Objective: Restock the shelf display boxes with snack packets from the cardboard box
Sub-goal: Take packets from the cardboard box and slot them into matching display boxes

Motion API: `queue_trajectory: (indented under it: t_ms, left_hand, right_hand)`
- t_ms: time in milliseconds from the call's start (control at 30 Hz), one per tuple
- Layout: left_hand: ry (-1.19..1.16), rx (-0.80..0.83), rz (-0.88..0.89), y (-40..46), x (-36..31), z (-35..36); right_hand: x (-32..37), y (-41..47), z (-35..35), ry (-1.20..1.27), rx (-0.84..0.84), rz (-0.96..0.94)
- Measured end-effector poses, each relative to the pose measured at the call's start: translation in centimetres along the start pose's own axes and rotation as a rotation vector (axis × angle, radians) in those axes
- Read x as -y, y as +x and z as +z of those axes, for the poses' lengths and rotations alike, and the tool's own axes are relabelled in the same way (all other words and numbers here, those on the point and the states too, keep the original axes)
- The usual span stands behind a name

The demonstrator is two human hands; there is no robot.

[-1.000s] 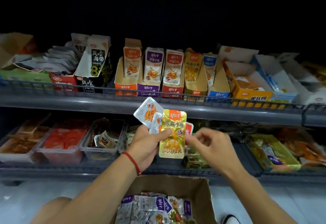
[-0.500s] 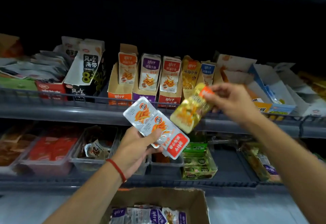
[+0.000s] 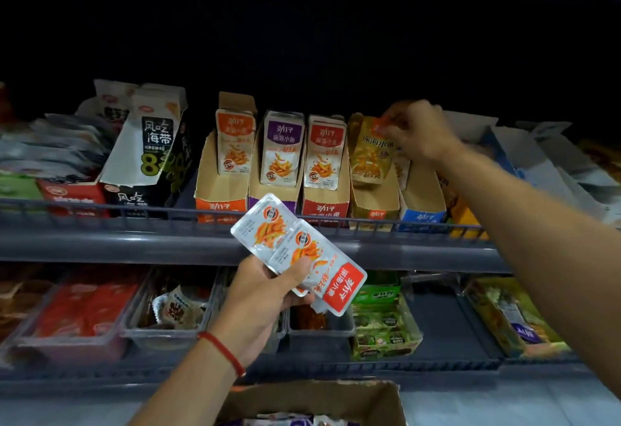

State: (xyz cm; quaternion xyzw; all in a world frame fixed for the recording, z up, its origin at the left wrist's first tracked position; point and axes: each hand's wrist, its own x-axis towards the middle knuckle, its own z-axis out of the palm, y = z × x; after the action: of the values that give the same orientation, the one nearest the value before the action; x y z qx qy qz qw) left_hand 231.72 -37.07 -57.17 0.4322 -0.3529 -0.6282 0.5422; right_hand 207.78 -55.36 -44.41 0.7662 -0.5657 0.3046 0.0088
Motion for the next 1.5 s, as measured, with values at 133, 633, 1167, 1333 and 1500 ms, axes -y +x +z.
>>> queue_trajectory:
  t_ms: [133, 633, 1167, 1333, 1500]
  left_hand:
    - [-0.013, -0.018, -0.009, 0.4, 0.2, -0.1]
    - [0.000, -0.025, -0.013, 0.5, 0.8, -0.2]
    - [-0.119, -0.050, 0.022, -0.1, -0.5, -0.4]
    - [-0.277, -0.097, 0.076, 0.0, -0.9, -0.9]
    - [-0.349, -0.022, 0.097, -0.5, -0.6, -1.1]
  right_hand:
    - [-0.4, 0.8, 2.4, -0.090, 0.088, 0.029]
    - [-0.1, 2.3, 2.0, -0.353, 0.062, -0.015]
    - [3.6, -0.7, 1.6, -0.340, -0.172, -0.323]
    - [8.1, -10.6, 1.2, -0.207, 0.052, -0.483]
    - [9.0, -17.0, 3.2, 0.543, 0.393, 0.291]
